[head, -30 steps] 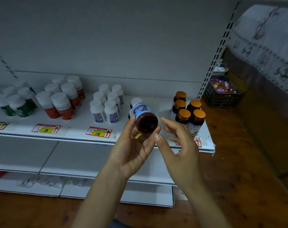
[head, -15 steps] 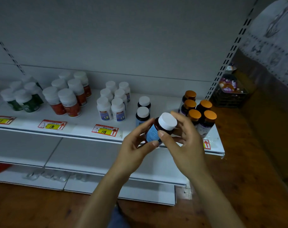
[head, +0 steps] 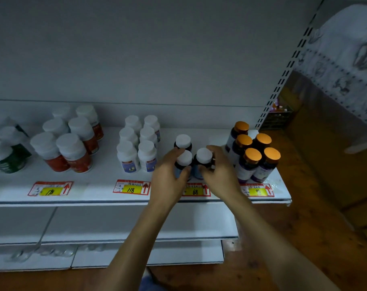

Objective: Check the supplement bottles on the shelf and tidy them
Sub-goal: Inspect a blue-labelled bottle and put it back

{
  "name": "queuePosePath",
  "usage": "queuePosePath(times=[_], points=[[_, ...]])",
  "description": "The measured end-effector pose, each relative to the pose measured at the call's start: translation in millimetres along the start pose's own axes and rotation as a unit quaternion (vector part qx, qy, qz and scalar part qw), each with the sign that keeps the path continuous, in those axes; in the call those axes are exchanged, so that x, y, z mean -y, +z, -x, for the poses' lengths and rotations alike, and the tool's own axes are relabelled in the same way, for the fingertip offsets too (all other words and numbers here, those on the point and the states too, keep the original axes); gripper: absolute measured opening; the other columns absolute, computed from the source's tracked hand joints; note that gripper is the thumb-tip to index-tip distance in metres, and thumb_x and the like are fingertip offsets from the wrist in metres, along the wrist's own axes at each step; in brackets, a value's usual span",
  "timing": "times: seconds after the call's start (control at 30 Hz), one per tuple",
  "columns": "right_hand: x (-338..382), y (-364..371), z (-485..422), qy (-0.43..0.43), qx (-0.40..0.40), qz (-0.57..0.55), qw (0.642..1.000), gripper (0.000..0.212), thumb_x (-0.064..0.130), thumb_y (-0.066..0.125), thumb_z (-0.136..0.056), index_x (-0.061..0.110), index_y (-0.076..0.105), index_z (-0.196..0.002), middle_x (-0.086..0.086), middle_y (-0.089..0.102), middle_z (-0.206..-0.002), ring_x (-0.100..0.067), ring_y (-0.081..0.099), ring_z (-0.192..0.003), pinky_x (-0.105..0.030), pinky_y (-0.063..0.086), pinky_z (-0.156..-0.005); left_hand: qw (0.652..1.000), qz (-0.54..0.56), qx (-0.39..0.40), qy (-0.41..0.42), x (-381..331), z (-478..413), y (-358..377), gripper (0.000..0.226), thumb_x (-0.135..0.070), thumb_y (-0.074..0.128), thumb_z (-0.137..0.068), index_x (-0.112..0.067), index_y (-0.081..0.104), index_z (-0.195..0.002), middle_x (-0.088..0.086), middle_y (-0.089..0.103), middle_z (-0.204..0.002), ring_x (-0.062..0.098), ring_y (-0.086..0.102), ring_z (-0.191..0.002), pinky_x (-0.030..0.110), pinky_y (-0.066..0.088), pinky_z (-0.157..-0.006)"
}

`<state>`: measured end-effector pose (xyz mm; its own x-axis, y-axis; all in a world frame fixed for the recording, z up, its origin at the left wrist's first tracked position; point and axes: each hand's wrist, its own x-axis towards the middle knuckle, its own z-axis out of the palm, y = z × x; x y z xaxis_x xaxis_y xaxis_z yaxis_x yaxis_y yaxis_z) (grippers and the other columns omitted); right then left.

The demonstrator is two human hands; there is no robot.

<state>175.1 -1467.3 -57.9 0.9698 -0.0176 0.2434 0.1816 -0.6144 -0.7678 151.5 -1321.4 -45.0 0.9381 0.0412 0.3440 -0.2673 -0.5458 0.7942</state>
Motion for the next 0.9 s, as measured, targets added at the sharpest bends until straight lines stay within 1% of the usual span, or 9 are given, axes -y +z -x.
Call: queuePosePath(times=[0.13,0.23,0.3,0.4,0.5,0.57,0.67,0.77,0.9], points=[[-1,5,-1,0.005,-0.005,0.013,1.000,0.048,0.020,0.062,-0.082,0.003,0.052,-0.126,-0.011,0.062,-0.114,-0.027,0.058,-0.107,-0.015,0.040,-0.079,0.998,-0.061,0.008,0.005,14,-12,9,0.038,-0.019,0.070,-0.084,-0.011,0.060,-0.119,0.005,0.064,-0.119,0.022,0.058,-0.107,0.024,0.043,-0.078],[4,1,5,0.020,-0.018,0.012,1.000,0.060,0.014,0.070,-0.084,0.004,0.044,-0.138,-0.013,0.054,-0.132,-0.024,0.049,-0.124,-0.017,0.034,-0.094,0.995,-0.099,-0.019,-0.008,17,-12,10,0.033,-0.027,0.070,-0.085,-0.015,0.057,-0.114,0.003,0.064,-0.106,0.022,0.059,-0.091,0.024,0.036,-0.059],[7,-2,13,-0.003,-0.056,0.005,0.998,0.055,0.016,0.070,-0.085,0.006,0.049,-0.135,-0.011,0.055,-0.131,-0.020,0.049,-0.123,-0.014,0.033,-0.095,0.996,-0.080,-0.030,0.004,12,-13,4,0.030,-0.027,0.069,-0.085,-0.016,0.055,-0.109,-0.001,0.063,-0.099,0.019,0.058,-0.084,0.019,0.035,-0.054],[13,-11,25,-0.028,-0.100,-0.019,0.994,0.038,0.026,0.064,-0.085,0.012,0.058,-0.120,-0.002,0.061,-0.116,-0.010,0.055,-0.108,-0.010,0.037,-0.088,0.997,0.044,-0.049,-0.038,-6,-15,-10,0.037,-0.025,0.076,-0.080,-0.021,0.051,-0.107,-0.010,0.059,-0.097,0.010,0.057,-0.087,0.012,0.045,-0.066],[23,-23,37,-0.018,-0.101,-0.072,0.992,0.026,0.025,0.066,-0.087,0.021,0.060,-0.112,0.006,0.062,-0.108,-0.005,0.056,-0.097,-0.010,0.040,-0.080,0.981,0.155,-0.091,-0.079,-32,-12,-22,0.050,-0.030,0.079,-0.071,-0.024,0.051,-0.112,-0.010,0.062,-0.105,0.005,0.062,-0.094,0.019,0.053,-0.078],[32,-33,46,-0.001,-0.069,-0.128,0.989,0.028,0.032,0.066,-0.086,0.031,0.056,-0.112,0.010,0.062,-0.111,-0.001,0.057,-0.098,-0.014,0.044,-0.079,0.962,0.233,-0.110,-0.094,-47,-4,-26,0.053,-0.028,0.077,-0.071,-0.022,0.051,-0.117,-0.001,0.064,-0.109,0.008,0.064,-0.098,0.023,0.054,-0.083],[41,-50,61,0.012,0.026,-0.216,0.976,0.048,0.043,0.070,-0.081,0.043,0.045,-0.123,0.017,0.056,-0.121,0.008,0.054,-0.108,-0.011,0.046,-0.084,0.914,0.367,-0.104,-0.136,-67,11,-26,0.053,-0.025,0.072,-0.075,-0.020,0.052,-0.124,0.009,0.067,-0.110,0.020,0.066,-0.102,0.028,0.055,-0.083],[42,-63,76,0.000,0.092,-0.278,0.956,0.055,0.028,0.073,-0.081,0.031,0.049,-0.130,0.014,0.062,-0.116,0.000,0.061,-0.105,-0.016,0.050,-0.083,0.873,0.451,-0.088,-0.164,-85,26,-20,0.053,-0.023,0.073,-0.078,-0.014,0.052,-0.125,0.006,0.067,-0.103,0.019,0.067,-0.096,0.028,0.055,-0.077],[41,-71,95,-0.013,0.059,-0.291,0.955,0.051,0.013,0.077,-0.078,0.028,0.054,-0.121,0.010,0.066,-0.109,-0.007,0.066,-0.095,-0.019,0.052,-0.078,0.867,0.459,-0.088,-0.172,-100,46,-11,0.045,-0.029,0.069,-0.080,-0.013,0.057,-0.120,0.003,0.068,-0.102,0.015,0.067,-0.095,0.024,0.055,-0.073]])
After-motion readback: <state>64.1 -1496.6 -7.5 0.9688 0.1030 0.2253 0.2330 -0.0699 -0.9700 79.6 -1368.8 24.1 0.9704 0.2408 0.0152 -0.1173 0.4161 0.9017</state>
